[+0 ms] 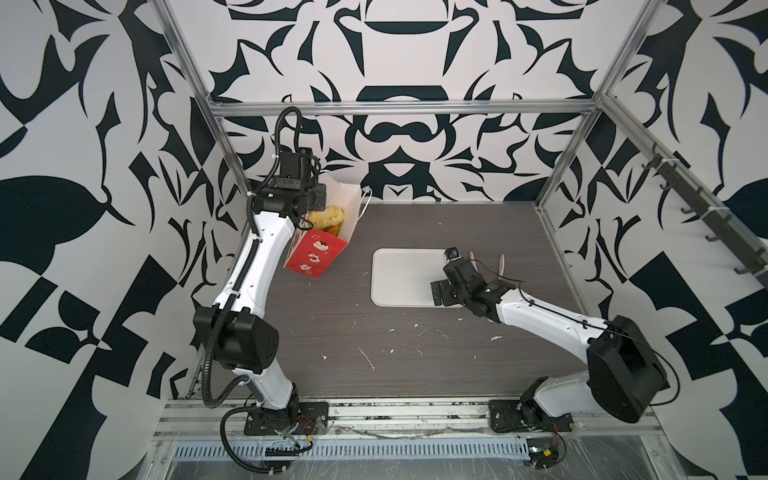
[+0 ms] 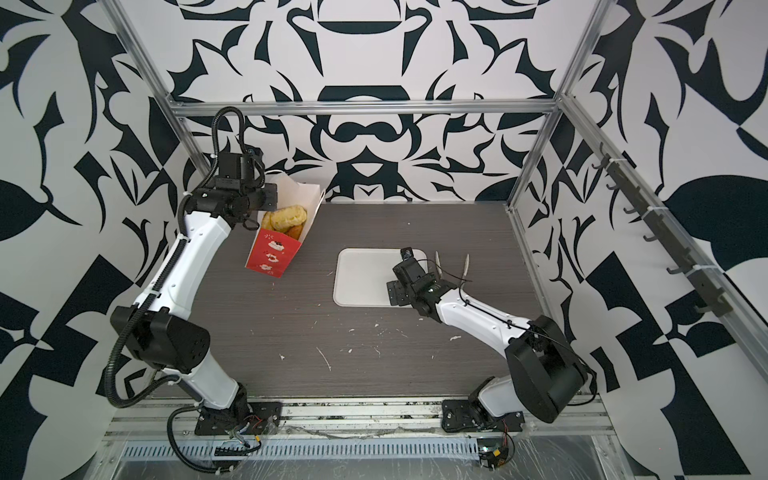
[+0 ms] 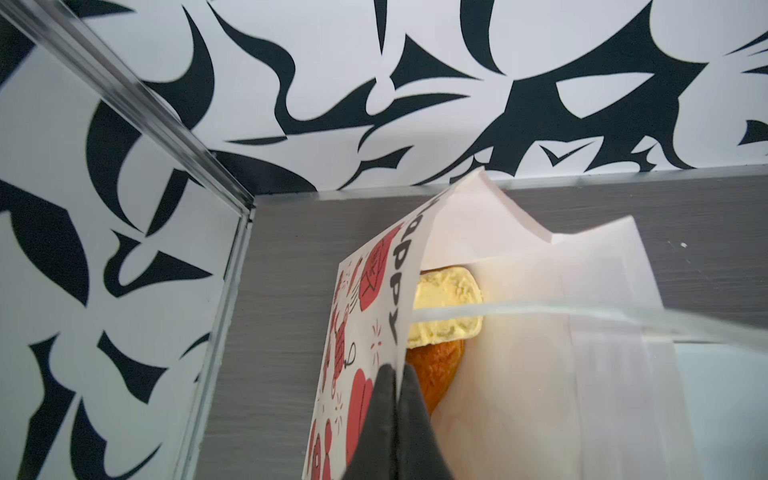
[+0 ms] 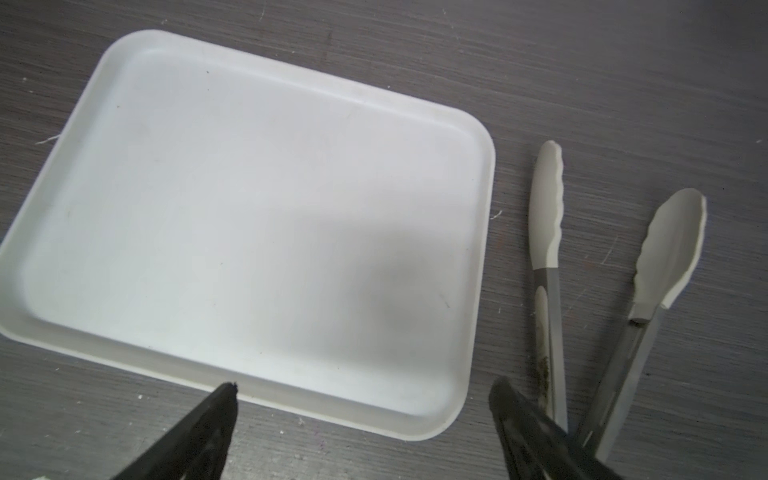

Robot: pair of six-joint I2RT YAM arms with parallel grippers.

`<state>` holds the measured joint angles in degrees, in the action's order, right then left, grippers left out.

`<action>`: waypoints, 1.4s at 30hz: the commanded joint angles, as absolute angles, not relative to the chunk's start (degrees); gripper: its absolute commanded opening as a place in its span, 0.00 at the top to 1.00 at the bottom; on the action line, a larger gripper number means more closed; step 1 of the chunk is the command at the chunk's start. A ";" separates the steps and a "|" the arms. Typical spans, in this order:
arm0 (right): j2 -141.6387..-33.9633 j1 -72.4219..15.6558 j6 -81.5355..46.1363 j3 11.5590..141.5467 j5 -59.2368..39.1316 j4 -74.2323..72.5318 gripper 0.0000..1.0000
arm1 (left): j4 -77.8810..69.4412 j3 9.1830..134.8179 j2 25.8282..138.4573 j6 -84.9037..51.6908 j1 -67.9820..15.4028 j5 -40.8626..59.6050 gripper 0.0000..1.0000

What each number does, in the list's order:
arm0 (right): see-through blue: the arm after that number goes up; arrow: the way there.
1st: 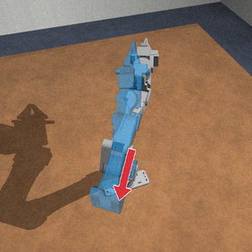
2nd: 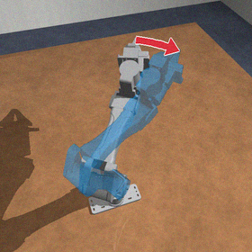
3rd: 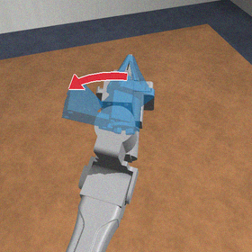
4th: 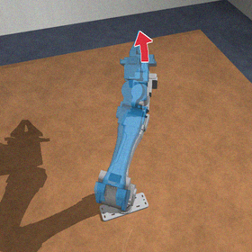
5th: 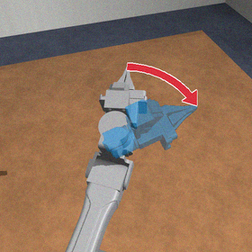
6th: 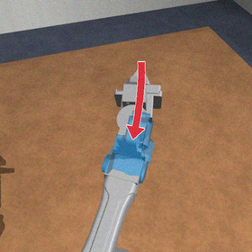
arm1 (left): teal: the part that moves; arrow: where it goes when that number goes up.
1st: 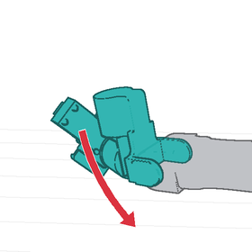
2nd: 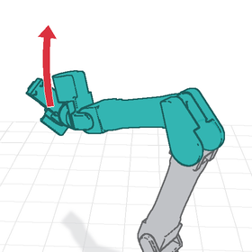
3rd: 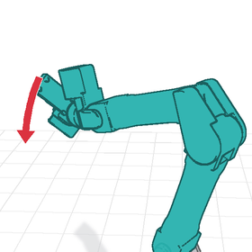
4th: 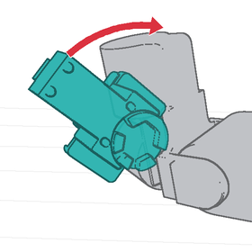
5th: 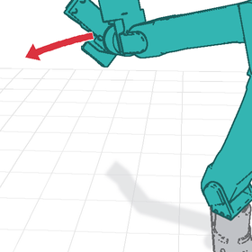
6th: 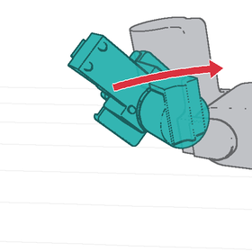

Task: Take the fake bread out of the paper bag
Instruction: 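Grasp the bag's rim with the left gripper and tip it over the tray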

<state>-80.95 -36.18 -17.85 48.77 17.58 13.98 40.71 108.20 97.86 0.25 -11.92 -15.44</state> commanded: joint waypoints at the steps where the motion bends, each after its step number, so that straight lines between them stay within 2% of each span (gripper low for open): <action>1: -78.08 -35.95 -16.50 50.80 21.80 14.68 0.03 | 39.30 109.30 99.26 5.02 -11.95 -15.91 1.00; 9: -75.67 -35.57 -17.66 49.05 23.37 15.96 0.03 | 33.38 101.29 101.28 5.03 -13.78 -16.81 1.00; 17: -70.08 -34.82 -21.71 49.40 24.66 21.67 0.02 | 32.53 100.23 101.09 1.37 -18.52 -16.02 1.00; 23: -65.02 -30.78 -25.16 46.14 23.08 23.19 0.02 | 30.26 97.84 100.11 0.35 -22.01 -17.60 1.00; 33: -62.42 -25.03 -27.52 44.63 22.73 27.07 0.02 | 28.67 95.12 98.09 0.95 -27.91 -22.24 1.00; 42: -64.26 -16.13 -28.96 44.86 18.32 31.41 0.00 | 23.68 87.29 93.56 -4.50 -36.63 -25.88 1.00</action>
<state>-63.61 -17.67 -27.99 44.60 20.29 29.54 25.69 89.38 95.55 -1.13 -34.98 -24.64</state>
